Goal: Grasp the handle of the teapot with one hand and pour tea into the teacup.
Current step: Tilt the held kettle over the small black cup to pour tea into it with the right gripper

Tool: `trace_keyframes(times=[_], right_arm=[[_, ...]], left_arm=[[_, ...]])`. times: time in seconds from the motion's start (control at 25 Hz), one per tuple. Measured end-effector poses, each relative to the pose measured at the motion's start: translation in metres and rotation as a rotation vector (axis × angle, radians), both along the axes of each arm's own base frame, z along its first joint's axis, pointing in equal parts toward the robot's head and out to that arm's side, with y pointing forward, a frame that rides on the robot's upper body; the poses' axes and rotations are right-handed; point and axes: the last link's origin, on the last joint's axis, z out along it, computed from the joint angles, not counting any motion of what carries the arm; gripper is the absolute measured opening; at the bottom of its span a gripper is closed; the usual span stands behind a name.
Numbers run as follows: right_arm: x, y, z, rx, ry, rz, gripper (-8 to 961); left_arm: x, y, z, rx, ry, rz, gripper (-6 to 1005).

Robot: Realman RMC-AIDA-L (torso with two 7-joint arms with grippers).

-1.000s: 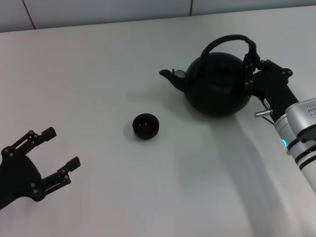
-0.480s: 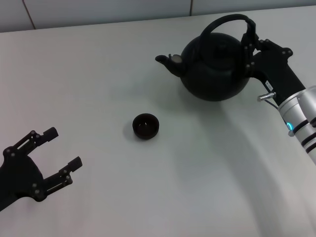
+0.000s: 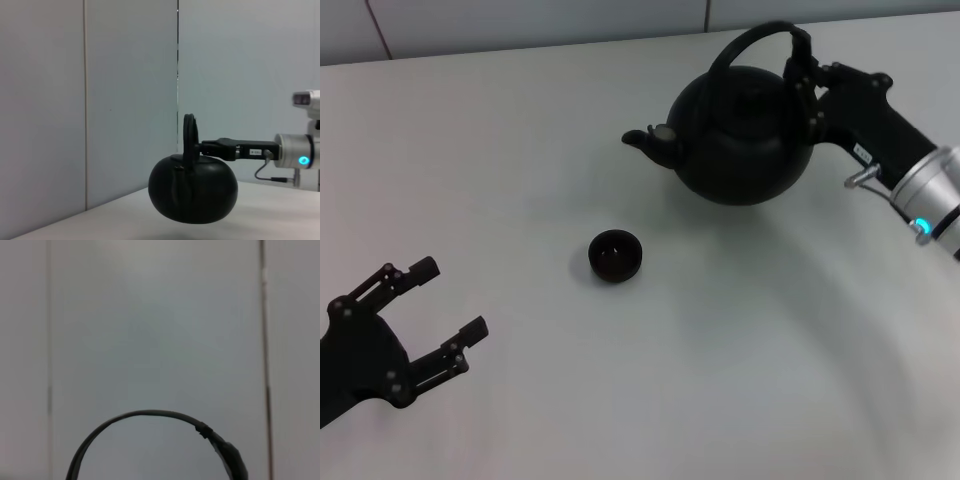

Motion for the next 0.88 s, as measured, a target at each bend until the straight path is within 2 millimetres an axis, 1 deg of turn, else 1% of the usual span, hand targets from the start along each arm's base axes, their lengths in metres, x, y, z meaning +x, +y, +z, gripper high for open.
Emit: trace_keyframes(times=[0.16,0.32,0.44,0.68,0.88], right_arm=[[-0.006,0.015,0.012,-0.101,-0.033,0.044,66],[-0.015,0.029,0.018,-0.205,-0.112,0.091,66],[-0.020,0.037,0.023,-0.231,-0.157,0.101,66],[-0.023,0.041,0.026,-0.230,-0.193,0.115,66],[-0.026,0.040,0.024,-0.200,-0.294,0.186,66]], left_arm=[[0.001,-0.001,-0.001,0.001,-0.007,0.001,831],[0.001,-0.002,-0.003,0.006,-0.017,0.005,831],[0.001,-0.002,-0.002,0.008,-0.018,0.005,830],[0.001,-0.002,-0.003,0.008,-0.018,0.006,831],[0.001,-0.002,-0.004,0.008,-0.017,0.011,831]])
